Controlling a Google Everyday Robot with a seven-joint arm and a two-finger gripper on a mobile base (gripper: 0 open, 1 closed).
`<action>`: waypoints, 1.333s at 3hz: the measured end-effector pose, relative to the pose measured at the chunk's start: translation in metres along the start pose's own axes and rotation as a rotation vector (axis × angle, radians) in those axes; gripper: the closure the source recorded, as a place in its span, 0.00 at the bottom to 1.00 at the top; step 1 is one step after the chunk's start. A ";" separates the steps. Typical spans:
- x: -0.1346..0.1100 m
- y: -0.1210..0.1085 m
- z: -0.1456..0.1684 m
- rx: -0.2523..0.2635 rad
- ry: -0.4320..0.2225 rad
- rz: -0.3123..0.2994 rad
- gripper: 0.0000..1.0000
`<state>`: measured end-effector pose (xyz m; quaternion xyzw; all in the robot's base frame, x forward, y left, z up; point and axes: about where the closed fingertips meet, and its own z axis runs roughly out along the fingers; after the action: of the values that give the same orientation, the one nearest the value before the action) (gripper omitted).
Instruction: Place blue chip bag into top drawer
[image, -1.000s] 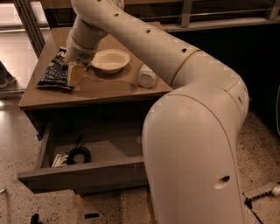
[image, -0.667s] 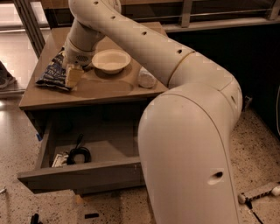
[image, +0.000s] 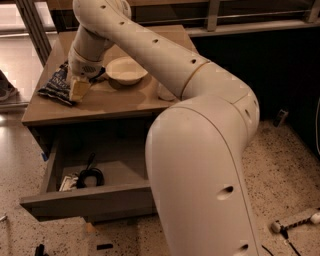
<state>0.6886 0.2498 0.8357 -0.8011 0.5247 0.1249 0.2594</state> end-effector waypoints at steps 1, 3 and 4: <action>0.000 0.001 0.001 -0.004 -0.004 0.004 0.72; 0.000 0.001 0.001 -0.004 -0.004 0.004 1.00; -0.005 0.002 -0.001 -0.018 -0.013 -0.010 1.00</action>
Offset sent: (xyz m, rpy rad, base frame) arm -0.0004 0.0002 -0.0012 0.0019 0.0064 -0.0003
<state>0.6849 0.2523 0.8383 -0.8053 0.5176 0.1335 0.2564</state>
